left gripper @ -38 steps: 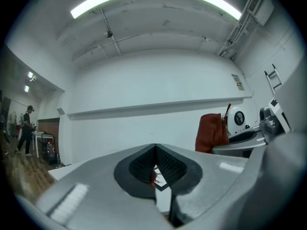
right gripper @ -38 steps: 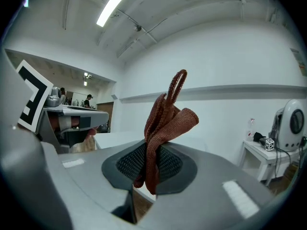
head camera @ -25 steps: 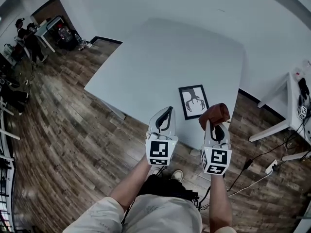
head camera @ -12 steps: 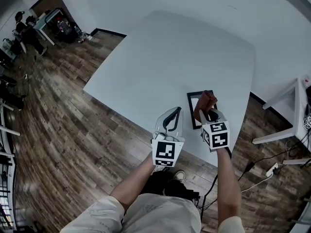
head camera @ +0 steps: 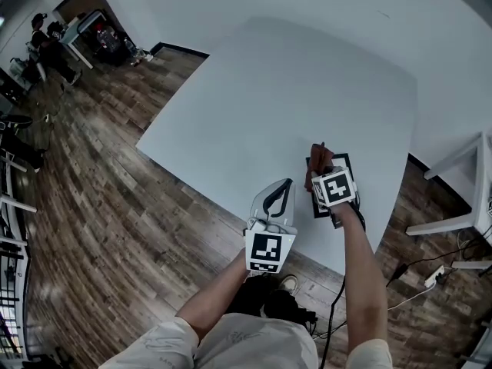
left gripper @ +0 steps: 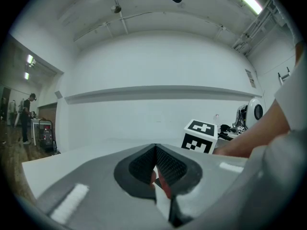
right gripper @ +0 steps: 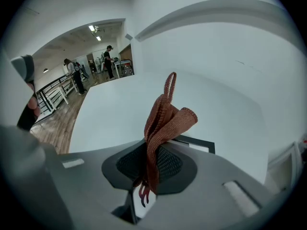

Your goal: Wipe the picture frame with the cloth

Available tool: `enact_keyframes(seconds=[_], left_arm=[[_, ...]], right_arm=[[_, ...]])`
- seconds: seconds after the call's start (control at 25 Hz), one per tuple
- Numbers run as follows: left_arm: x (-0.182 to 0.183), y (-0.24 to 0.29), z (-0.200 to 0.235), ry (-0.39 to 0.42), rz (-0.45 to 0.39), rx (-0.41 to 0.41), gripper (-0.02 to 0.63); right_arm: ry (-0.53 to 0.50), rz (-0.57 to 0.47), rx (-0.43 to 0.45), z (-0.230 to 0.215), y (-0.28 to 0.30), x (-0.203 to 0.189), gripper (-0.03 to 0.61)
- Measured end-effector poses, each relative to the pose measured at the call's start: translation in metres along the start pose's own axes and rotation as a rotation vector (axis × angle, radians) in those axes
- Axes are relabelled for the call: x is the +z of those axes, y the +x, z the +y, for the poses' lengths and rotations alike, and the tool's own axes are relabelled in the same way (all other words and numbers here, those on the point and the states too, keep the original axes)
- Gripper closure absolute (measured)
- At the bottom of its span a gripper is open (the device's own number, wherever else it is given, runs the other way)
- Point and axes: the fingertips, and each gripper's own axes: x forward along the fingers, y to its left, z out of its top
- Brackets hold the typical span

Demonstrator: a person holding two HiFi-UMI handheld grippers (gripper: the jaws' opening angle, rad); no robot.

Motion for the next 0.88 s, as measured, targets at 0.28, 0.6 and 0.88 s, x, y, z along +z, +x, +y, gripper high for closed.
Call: enact_keyframes(seconds=[0.28, 0.6, 0.88], left_arm=[[-0.007, 0.003, 0.003, -0.007, 0.012, -0.003, 0.614], [-0.011, 0.005, -0.003, -0.009, 0.022, -0.014, 0.614], [-0.017, 0.002, -0.017, -0.011, 0.028, -0.036, 0.614]], right_arm=[[-0.003, 0.058, -0.016, -0.002, 0.016, -0.005, 0.500], [0.056, 0.075, -0.085, -0.040, 0.004, -0.023, 0.500], [0.129, 0.115, -0.194, -0.093, -0.019, -0.057, 0.500]])
